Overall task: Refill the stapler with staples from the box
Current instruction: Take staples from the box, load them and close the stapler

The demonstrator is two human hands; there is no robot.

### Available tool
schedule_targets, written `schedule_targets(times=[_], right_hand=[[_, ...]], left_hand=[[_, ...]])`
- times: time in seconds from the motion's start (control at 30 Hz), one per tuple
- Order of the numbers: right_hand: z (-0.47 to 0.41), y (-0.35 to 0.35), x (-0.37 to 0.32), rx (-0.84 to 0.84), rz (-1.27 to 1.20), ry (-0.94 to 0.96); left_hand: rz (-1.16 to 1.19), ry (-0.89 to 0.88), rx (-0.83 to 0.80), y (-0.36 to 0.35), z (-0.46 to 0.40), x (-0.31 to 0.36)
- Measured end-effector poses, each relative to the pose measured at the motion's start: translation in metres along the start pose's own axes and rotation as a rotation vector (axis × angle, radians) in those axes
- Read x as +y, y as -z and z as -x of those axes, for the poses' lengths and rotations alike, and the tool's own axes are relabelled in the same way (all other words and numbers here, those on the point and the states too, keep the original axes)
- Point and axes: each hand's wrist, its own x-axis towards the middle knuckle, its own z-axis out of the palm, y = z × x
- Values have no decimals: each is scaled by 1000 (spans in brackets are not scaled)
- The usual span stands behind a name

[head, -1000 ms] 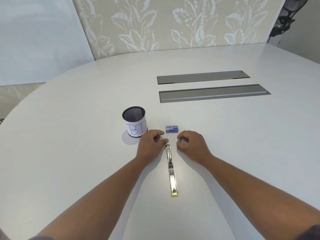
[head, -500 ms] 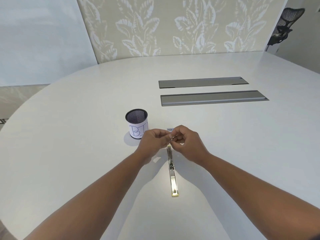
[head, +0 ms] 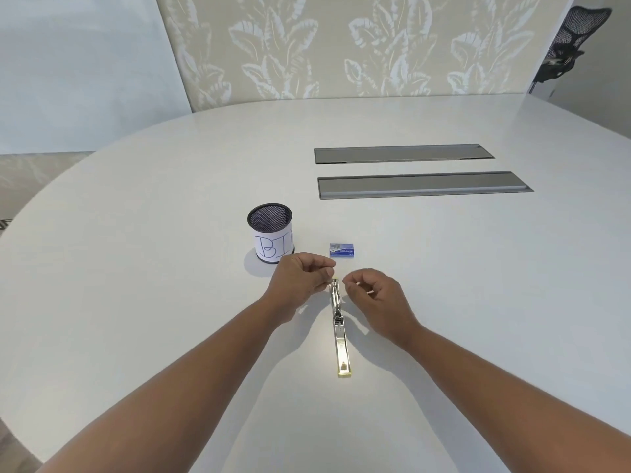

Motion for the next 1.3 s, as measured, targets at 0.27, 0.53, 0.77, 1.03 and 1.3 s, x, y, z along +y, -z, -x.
schedule_targets(times=[0.27, 0.53, 0.77, 1.03, 1.3], right_hand=[[11, -7, 12, -83, 139, 104], [10, -6, 14, -110, 181, 157], [9, -6, 17, -106, 208, 174], [8, -7, 19, -113, 220, 174], [7, -6, 22, -121, 213, 160]], left_hand=[[-215, -60, 15, 0, 4, -7], [-434, -124, -6, -1, 3, -7], [-557, -123, -48, -2, 3, -3], [-675, -101, -107, -1, 1, 5], [-705, -51, -103, -7, 3, 7]])
